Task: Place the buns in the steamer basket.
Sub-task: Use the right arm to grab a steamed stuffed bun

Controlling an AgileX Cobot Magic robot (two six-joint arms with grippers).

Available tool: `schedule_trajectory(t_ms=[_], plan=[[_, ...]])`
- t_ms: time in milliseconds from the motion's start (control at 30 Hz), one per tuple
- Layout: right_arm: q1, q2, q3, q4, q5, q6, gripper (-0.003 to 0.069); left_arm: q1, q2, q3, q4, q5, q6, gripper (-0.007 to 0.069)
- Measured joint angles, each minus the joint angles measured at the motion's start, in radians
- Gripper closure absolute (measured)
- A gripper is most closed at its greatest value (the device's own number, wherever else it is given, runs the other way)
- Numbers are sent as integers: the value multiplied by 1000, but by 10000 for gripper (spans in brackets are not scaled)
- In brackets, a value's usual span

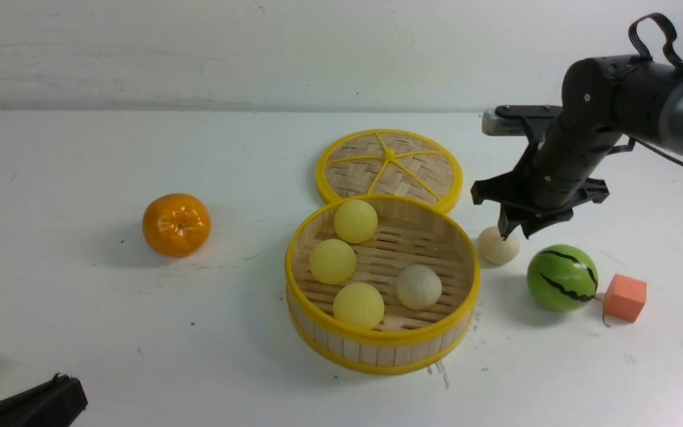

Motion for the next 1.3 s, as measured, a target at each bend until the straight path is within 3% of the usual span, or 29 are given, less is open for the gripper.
schedule_trajectory(t_ms=[1033, 1200, 1300], plan=[[-8, 76, -12, 52, -93, -51, 419, 0, 0, 0, 0, 0, 0, 627], [-8, 76, -12, 52, -93, -78, 493, 0, 0, 0, 0, 0, 0, 627], [-8, 76, -12, 51, -93, -97, 626, 0, 0, 0, 0, 0, 0, 627]])
